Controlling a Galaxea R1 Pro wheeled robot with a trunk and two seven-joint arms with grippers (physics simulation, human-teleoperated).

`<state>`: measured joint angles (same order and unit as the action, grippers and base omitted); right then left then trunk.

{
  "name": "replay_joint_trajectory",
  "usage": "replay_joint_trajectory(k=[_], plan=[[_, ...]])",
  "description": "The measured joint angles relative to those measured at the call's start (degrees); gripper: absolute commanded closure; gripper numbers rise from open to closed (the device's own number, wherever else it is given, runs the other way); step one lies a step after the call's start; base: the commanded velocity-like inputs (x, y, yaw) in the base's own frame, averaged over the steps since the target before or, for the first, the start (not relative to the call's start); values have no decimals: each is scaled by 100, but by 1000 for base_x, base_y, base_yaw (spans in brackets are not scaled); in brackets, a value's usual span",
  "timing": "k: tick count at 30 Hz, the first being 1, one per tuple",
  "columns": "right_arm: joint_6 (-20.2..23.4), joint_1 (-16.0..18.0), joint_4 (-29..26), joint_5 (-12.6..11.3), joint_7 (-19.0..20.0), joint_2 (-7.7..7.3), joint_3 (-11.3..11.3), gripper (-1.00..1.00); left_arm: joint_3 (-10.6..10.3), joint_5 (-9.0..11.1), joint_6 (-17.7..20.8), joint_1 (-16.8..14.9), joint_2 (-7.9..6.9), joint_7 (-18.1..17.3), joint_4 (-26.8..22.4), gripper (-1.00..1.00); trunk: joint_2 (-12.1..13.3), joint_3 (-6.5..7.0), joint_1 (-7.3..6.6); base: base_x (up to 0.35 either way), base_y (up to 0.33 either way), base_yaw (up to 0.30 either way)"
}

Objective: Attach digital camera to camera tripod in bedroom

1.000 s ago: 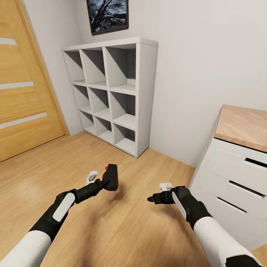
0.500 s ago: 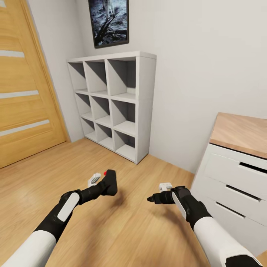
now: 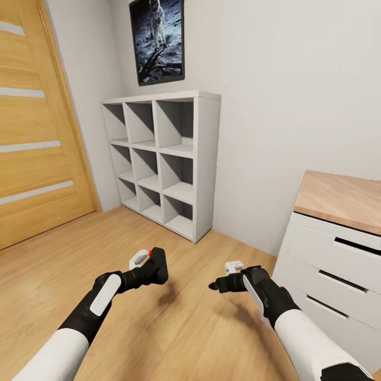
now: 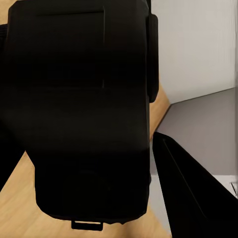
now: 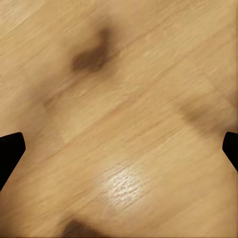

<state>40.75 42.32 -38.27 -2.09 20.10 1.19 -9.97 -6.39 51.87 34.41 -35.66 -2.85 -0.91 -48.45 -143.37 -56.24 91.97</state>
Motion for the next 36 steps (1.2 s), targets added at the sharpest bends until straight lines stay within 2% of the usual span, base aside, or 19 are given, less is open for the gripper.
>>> replay_joint_trajectory(k=[11,16,19,21,26,29,36], plan=[[24,1,1,21,-8,-39,2,-100,-2,-18,-5,0,0,21,6,100,15,244,-28,0,0,0],[-3,2,3,23,-11,-40,3,-100,4,-44,-15,0,0,75,69,100,209,335,-134,0,0,0],[-6,2,6,23,-13,-36,3,-100,10,-66,-15,0,3,259,40,100,329,389,-200,0,0,0],[-8,1,9,19,-13,-37,3,-100,17,-126,-21,0,15,571,18,100,409,424,-244,0,0,0],[-15,1,10,7,-7,-30,3,-100,23,-287,-146,0,103,1706,2,100,610,514,-354,0,0,0],[-17,0,10,1,-3,-24,3,-100,19,-298,-244,0,127,2206,-7,100,730,568,-420,0,0,0],[-18,1,10,-20,-23,-23,10,-100,19,-283,-295,0,179,2453,-110,100,1011,694,-574,0,0,0]])
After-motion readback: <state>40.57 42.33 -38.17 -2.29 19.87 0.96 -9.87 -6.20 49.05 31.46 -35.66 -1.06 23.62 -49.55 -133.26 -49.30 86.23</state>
